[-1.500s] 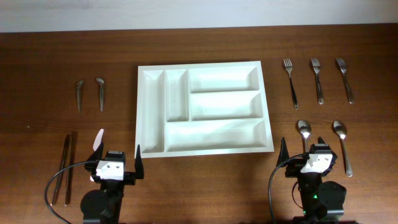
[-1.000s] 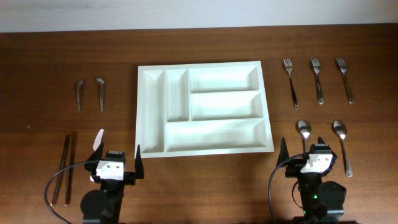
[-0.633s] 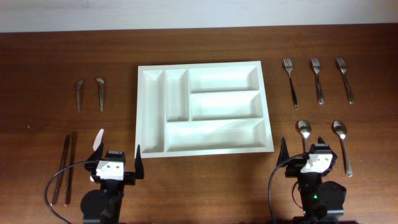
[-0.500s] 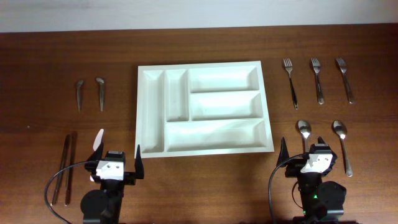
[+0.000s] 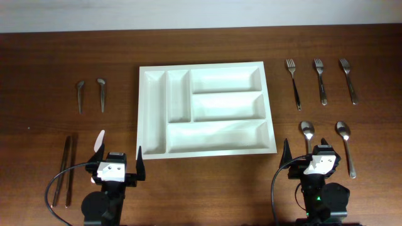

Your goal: Pack container

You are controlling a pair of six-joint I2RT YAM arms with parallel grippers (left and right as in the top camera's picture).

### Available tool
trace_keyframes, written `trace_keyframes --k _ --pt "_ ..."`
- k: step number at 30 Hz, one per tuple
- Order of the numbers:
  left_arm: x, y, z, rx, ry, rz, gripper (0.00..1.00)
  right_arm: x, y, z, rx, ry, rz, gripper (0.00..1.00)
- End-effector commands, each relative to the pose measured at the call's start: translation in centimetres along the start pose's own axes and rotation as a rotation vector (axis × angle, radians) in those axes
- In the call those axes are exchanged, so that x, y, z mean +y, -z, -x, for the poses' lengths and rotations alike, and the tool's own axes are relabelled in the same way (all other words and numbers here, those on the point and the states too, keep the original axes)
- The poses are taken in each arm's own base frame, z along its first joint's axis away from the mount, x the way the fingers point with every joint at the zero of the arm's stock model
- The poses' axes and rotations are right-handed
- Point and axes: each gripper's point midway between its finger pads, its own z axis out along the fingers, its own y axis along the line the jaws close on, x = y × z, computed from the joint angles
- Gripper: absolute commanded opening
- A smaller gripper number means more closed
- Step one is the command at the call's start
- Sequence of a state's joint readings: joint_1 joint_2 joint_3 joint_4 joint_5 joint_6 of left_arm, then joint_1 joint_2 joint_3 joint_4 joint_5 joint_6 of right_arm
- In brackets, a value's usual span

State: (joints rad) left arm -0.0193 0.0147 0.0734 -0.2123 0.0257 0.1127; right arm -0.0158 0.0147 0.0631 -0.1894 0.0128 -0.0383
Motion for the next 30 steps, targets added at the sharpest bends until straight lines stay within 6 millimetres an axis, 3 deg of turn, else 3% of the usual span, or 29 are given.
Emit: trace_keyframes --k 1,14,17,21,24,30 --pt "0.0 -0.1 -0.2 -0.002 -0.015 0.001 0.99 0.3 0.0 -0.2 -0.004 0.008 0.011 0.99" --pt "0.0 -0.1 -0.2 -0.002 -0.015 0.001 0.99 0.3 0.0 -0.2 -0.004 0.007 0.016 0.99" --pt "0.0 -0.1 -0.2 -0.002 -0.015 0.001 0.99 1.5 0.0 0.1 -0.017 0.008 0.086 0.99" --pt "0.0 -0.1 -0.2 -0.002 -0.015 0.001 0.99 1.6 0.2 0.7 -0.025 -0.045 0.088 0.99" --pt "0.0 -0.1 -0.2 -0.002 -0.015 0.001 0.99 1.5 0.4 2.1 -0.051 -0.078 0.09 0.99" --pt "0.0 -0.1 -0.2 -0.002 -0.015 0.001 0.99 0.8 1.5 6.8 -0.056 -0.092 0.063 0.99"
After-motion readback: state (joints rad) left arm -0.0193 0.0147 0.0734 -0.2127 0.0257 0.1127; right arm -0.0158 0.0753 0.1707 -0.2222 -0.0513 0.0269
